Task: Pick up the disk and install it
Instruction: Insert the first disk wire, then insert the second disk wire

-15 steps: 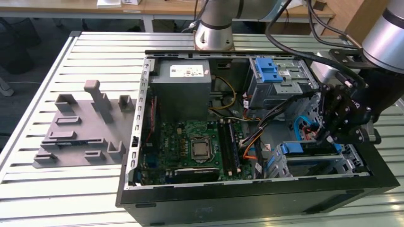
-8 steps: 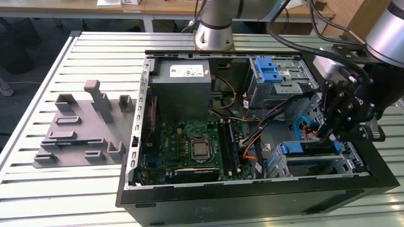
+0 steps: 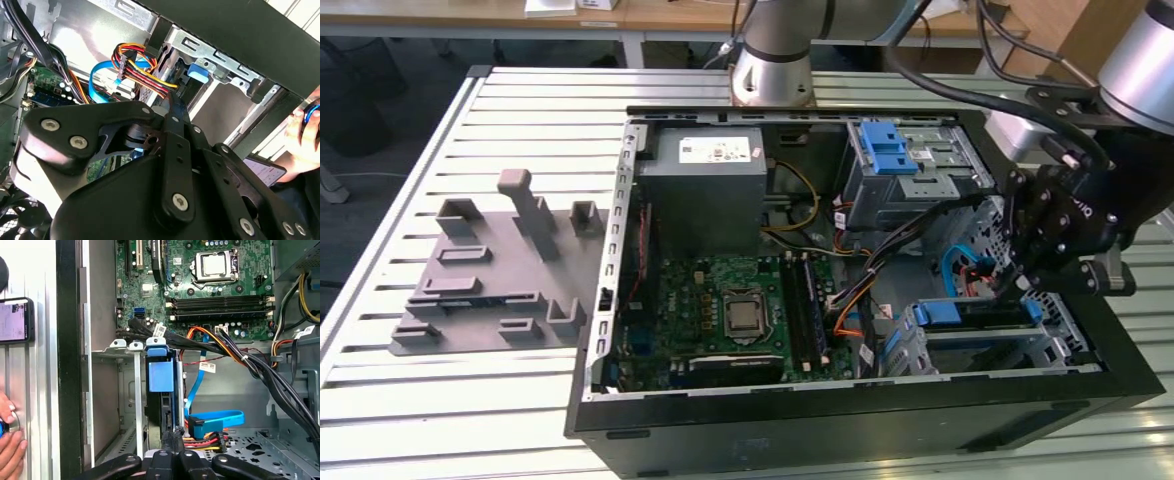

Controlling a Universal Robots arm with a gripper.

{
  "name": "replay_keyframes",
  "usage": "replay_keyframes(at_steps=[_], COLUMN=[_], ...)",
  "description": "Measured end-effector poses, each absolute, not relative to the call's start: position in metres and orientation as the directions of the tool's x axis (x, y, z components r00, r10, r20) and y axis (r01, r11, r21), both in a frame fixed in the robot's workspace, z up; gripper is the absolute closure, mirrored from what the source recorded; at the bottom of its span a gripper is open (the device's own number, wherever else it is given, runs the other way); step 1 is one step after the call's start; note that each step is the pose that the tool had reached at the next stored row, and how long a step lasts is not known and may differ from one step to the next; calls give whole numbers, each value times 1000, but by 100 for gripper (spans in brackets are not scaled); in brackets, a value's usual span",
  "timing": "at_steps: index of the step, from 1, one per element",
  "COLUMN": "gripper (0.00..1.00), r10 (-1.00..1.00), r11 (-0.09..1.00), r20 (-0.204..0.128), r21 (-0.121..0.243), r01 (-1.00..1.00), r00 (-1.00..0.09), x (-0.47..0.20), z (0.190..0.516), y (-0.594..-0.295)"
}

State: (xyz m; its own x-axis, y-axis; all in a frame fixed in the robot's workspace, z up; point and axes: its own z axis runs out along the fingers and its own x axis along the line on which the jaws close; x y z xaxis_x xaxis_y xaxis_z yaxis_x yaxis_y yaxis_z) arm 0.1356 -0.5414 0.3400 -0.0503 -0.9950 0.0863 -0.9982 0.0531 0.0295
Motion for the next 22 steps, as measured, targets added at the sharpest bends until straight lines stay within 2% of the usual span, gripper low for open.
replay_keyframes(at_steps=[22], gripper=[89], r10=[-995], r11=[53], r20=[86], r21=[30], r01=[-998], r00=[-50], x=[136], z=[357], y=[-541])
